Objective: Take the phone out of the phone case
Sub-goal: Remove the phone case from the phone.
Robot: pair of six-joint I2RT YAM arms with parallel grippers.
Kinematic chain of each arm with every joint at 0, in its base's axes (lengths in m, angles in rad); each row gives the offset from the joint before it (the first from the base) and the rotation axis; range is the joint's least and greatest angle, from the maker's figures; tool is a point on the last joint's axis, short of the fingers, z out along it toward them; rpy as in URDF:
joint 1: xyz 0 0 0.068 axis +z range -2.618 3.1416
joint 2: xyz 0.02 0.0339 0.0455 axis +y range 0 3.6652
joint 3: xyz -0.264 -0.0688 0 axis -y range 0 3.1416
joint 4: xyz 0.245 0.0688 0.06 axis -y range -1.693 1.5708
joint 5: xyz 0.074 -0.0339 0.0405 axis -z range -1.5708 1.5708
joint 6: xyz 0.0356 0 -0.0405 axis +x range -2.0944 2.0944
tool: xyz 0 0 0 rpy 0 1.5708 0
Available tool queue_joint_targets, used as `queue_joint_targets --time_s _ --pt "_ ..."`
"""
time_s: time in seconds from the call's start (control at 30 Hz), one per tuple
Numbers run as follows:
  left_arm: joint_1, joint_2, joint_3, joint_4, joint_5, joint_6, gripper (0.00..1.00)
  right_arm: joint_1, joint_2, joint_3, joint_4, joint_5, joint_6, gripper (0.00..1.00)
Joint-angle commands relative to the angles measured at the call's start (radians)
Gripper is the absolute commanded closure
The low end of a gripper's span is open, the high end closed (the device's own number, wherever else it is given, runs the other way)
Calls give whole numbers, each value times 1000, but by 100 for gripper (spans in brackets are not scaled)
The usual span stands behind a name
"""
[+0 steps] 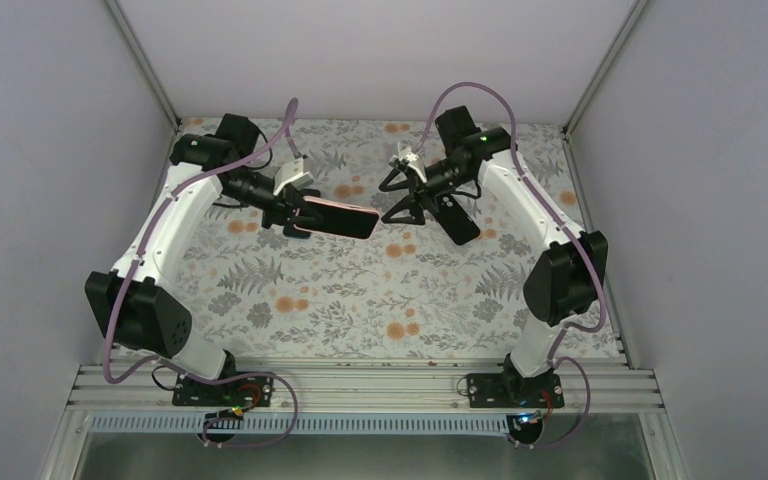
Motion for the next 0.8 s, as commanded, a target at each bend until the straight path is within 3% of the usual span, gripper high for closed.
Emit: queue_joint_targets --time_s 0.0,0.77 --pt "2 4 46 7 92 7 98 13 15 14 38 -43 14 9" --pt "2 -37 14 7 57 14 98 7 42 73 44 -1 34 13"
